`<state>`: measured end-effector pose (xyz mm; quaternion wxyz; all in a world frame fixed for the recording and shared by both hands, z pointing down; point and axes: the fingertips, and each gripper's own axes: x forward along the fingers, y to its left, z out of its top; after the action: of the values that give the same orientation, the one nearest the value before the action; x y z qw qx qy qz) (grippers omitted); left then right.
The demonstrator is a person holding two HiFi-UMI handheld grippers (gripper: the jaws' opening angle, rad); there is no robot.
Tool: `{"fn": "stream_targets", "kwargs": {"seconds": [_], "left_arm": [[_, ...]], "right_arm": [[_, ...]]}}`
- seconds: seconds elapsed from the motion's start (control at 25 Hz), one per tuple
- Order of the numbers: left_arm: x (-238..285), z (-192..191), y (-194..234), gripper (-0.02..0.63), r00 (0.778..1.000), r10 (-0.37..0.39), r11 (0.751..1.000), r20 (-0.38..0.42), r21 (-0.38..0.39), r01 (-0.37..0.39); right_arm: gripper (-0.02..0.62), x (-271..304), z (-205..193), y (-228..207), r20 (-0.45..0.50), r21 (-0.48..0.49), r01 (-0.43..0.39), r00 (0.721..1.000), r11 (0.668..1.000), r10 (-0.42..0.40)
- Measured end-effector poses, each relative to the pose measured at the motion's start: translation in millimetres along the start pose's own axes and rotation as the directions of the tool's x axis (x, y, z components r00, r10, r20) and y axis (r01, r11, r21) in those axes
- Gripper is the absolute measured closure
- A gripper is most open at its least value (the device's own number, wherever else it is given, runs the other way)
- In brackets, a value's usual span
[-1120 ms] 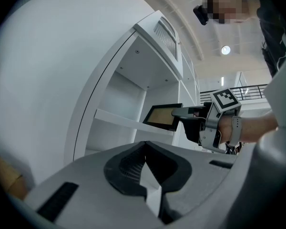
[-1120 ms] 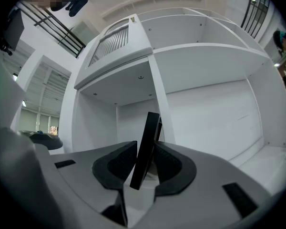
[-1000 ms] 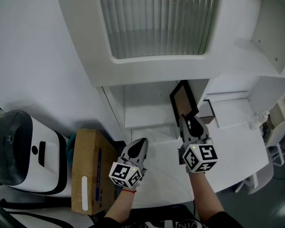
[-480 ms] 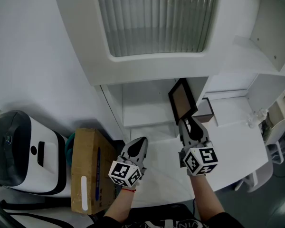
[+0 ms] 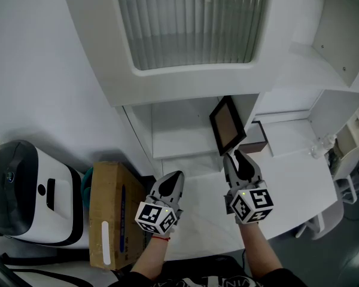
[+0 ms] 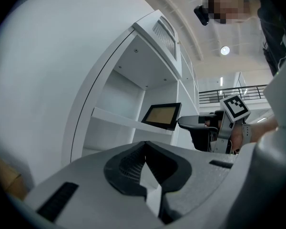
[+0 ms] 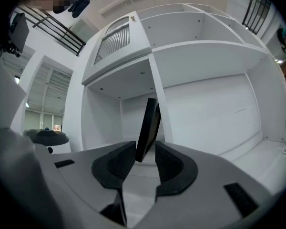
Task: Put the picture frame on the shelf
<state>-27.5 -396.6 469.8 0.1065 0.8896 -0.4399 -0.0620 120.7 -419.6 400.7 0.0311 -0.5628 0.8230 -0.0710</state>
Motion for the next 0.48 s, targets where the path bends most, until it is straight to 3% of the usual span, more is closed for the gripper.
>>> {"fn": "stream_targets", "kwargs": {"seconds": [0.2,0.48], "left_arm": [[-6,3,1,0.598,1.0,0.013,1.0,0.005,0.006,-0.013],[-16,8,0,0.6,0.999,0.027,0.999,0.016,0.019,-0.028]], "right_arm": [[0.494,-9,-7,3,-0.016,-0.01,-0.02,1.0,1.0,0.02],[0.569,-23,-14,10,-0.019,-0.037,-0.048,0.999,0.998,0.047]]}}
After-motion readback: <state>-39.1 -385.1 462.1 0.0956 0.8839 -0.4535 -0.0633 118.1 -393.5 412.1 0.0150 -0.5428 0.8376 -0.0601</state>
